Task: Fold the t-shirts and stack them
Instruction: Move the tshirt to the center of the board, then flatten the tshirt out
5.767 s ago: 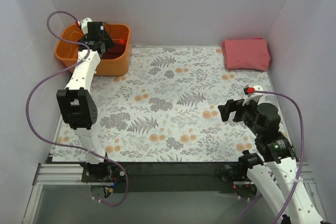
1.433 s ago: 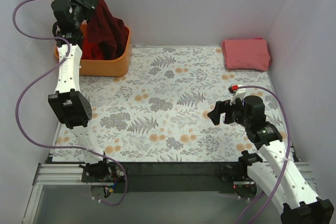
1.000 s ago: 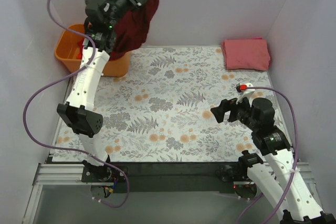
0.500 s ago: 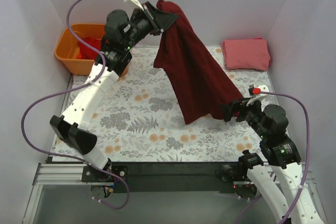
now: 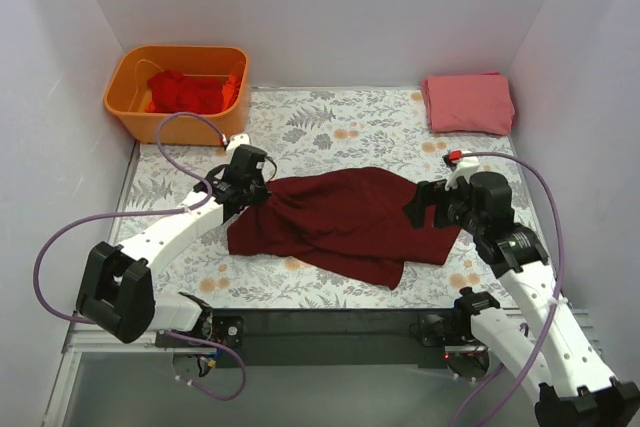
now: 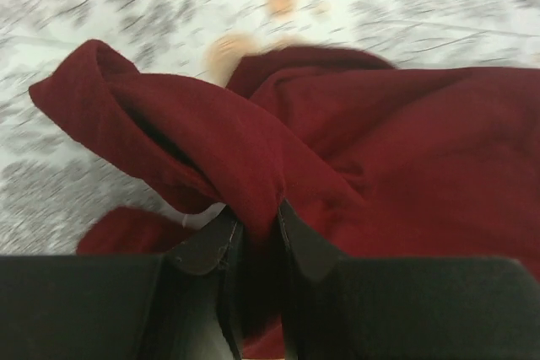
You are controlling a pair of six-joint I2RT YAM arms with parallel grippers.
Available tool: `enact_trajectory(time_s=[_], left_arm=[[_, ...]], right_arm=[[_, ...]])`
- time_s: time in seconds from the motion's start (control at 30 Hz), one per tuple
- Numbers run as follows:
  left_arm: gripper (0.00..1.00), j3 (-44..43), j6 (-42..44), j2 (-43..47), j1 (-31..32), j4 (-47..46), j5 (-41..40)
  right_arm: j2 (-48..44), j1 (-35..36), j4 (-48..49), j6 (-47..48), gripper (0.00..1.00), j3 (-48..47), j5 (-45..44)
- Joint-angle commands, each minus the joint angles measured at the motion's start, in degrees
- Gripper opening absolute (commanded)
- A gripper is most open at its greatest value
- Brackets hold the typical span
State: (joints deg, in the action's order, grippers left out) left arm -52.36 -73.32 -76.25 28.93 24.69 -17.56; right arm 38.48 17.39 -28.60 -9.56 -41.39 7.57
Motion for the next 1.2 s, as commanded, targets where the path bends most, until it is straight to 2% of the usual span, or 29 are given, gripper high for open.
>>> enact_trajectory(time_s=[0.0, 0.17, 0.2, 0.23, 0.37, 0.5, 0.7, 0.73, 0.87, 0.93, 0.97, 1.03, 1.07, 1.17], left_arm=[[0.11, 1.2, -1.0, 5.6, -0.2, 5.0, -10.1], [0.13, 5.6, -3.8, 7.5, -0.8, 7.1, -10.7], [0.13, 6.0, -4.1, 7.6, -1.0, 7.1, -10.5], [0.13, 6.4, -4.4, 7.6, -0.9, 7.3, -10.3], [0.15, 8.5, -5.1, 7.2, -1.2, 6.6, -10.1], [0.16, 9.1, -5.0, 5.6, -1.8, 5.2, -9.8], [0.17, 7.0, -2.4, 0.5, -2.7, 2.2, -8.8], [0.29, 6.7, -2.2, -0.2, -2.8, 1.9, -9.3], [0.53, 3.1, -0.3, -5.0, -4.3, -0.3, -9.0], [0.60, 1.3, 0.1, -7.9, -5.2, -1.8, -8.8], [0.64, -0.7, 0.5, -8.6, -5.6, -2.1, -8.5], [0.68, -3.0, 0.8, -10.0, -6.2, -1.8, -7.4], [0.70, -5.7, 0.7, -10.0, -6.3, -0.4, -6.4], [0.73, -7.7, 0.4, -7.2, -6.3, 1.7, -4.5]], right_arm=[[4.8, 0.2, 1.1, -3.0, 0.98, 0.6, 0.9], [14.6, 0.1, 5.4, -5.5, 0.83, 3.4, 2.7], [15.9, 0.1, 6.4, -5.6, 0.75, 3.9, 3.6], [17.4, 0.0, 8.7, -5.9, 0.72, 4.3, 3.8], [25.7, -0.1, 14.3, -6.2, 0.65, 5.8, 3.6], [33.8, -1.2, 18.2, -5.3, 0.62, 4.1, 4.1], [47.9, -7.4, 22.3, -3.8, 0.57, -1.9, 6.7], [49.7, -8.2, 22.5, -3.9, 0.56, -4.6, 7.3], [62.0, -11.3, 22.6, -5.4, 0.54, -12.9, 8.0], [68.5, -13.2, 22.6, -7.4, 0.54, -17.6, 7.5], [70.7, -14.0, 22.5, -7.9, 0.55, -23.2, 7.5], [76.1, -15.8, 22.1, -9.2, 0.55, -28.9, 8.1], [77.2, -16.4, 21.4, -9.5, 0.56, -34.8, 7.7], [77.4, -16.3, 18.4, -8.8, 0.59, -42.6, 5.7]])
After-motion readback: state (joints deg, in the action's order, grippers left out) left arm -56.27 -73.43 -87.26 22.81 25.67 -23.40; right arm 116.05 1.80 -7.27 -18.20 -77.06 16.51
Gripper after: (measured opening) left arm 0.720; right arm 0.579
